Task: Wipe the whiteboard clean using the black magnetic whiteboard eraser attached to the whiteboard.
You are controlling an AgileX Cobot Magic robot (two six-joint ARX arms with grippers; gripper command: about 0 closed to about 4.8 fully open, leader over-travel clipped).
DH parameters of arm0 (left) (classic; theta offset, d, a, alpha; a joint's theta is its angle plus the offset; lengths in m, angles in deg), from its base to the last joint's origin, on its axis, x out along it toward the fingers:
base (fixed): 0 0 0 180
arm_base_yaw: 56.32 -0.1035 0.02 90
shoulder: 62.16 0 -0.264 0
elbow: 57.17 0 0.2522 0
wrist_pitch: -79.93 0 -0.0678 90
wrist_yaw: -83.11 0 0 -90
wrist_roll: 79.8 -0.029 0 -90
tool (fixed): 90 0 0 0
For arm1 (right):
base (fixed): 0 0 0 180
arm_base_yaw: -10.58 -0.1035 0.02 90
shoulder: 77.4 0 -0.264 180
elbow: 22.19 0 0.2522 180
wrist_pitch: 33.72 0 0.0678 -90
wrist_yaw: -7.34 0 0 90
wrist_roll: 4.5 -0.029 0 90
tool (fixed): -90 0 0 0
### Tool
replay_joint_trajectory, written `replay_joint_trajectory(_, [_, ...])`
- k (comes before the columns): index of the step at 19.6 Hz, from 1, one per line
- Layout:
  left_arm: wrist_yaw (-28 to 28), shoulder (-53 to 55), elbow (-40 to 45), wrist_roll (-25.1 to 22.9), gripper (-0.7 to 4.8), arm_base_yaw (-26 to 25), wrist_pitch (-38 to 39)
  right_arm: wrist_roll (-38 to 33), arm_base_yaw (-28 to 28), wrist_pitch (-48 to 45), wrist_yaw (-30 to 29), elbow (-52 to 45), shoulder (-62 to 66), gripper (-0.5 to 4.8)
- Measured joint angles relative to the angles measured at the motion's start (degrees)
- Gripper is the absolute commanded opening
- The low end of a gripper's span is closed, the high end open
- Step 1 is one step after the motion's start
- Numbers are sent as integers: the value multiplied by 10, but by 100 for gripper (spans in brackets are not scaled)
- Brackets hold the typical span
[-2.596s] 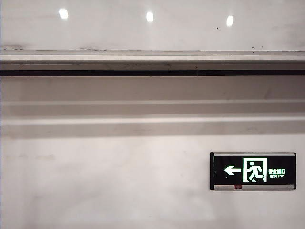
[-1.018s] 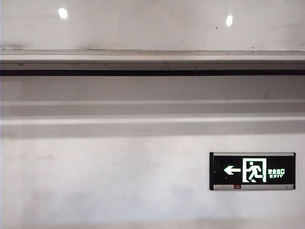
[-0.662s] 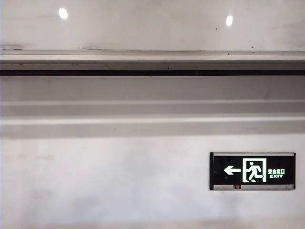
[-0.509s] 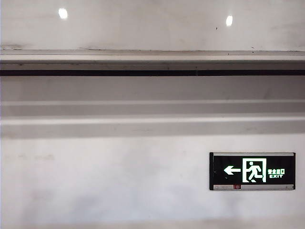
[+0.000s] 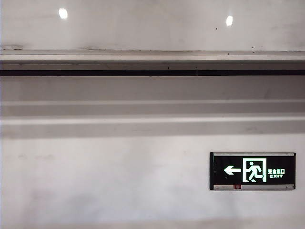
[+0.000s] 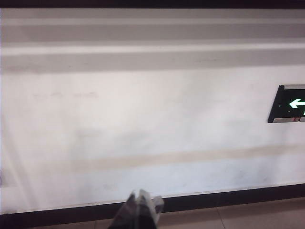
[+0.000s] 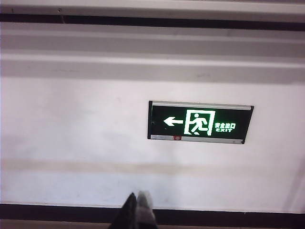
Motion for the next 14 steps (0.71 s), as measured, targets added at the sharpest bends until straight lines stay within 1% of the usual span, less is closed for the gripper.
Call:
replay_joint_trajectory(6, [0, 0, 0, 0, -5, 0, 0, 0, 0, 3, 0, 0, 0, 0])
replay_joint_trajectory(9, [0, 0, 0, 0, -5, 0, 0, 1, 0, 31, 0, 0, 0, 0])
replay_joint_trajectory(14, [0, 0, 0, 0, -5, 0, 0, 1, 0, 30, 0, 0, 0, 0])
